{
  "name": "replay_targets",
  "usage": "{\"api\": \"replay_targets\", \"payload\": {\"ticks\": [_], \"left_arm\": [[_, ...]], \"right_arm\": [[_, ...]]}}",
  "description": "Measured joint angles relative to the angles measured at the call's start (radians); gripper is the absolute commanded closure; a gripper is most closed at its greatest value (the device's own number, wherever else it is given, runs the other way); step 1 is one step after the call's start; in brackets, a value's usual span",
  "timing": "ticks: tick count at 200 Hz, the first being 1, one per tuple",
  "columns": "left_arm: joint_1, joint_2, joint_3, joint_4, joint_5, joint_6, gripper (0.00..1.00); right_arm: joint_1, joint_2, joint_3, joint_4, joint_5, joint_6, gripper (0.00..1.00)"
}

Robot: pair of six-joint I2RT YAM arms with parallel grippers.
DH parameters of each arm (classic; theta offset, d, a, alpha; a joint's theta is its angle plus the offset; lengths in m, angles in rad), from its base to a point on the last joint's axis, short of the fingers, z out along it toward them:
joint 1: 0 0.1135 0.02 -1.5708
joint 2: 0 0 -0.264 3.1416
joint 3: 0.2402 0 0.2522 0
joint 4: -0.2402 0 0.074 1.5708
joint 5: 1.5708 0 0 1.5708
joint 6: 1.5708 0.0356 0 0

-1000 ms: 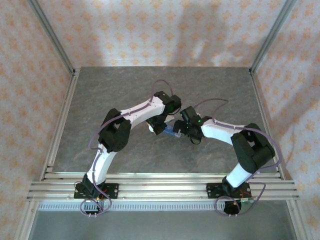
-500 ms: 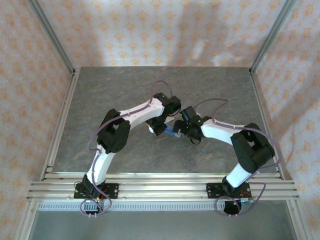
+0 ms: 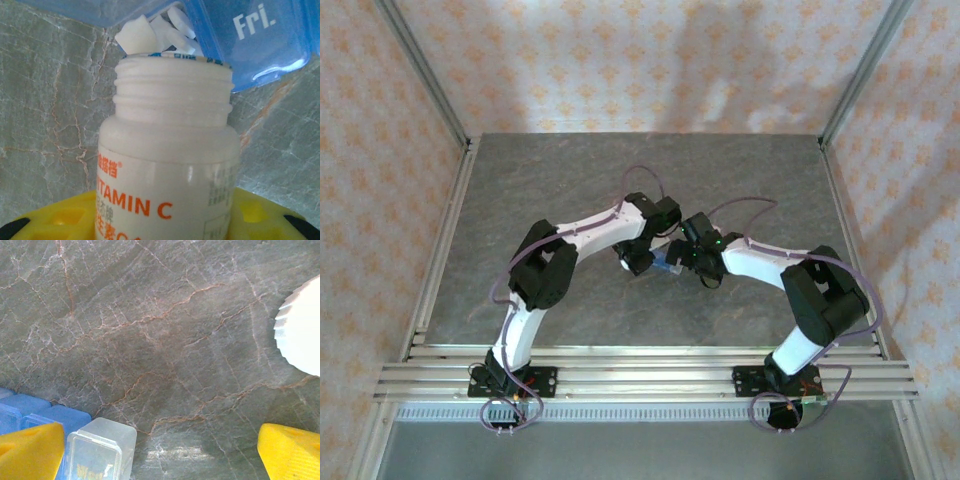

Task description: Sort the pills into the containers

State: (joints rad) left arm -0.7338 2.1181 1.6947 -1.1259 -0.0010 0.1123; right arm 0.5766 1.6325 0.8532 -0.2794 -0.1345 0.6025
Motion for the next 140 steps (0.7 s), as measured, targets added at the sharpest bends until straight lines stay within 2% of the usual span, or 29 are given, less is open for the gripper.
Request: {"api": "replay_targets", "payload": {"ticks": [140], "left_arm": [[0.0, -0.265, -0.451, 0.506, 0.025, -0.044, 1.0]], "right_arm": [[0.0, 0.013, 0.004, -0.001, 0.004, 0.011, 0.02]]}}
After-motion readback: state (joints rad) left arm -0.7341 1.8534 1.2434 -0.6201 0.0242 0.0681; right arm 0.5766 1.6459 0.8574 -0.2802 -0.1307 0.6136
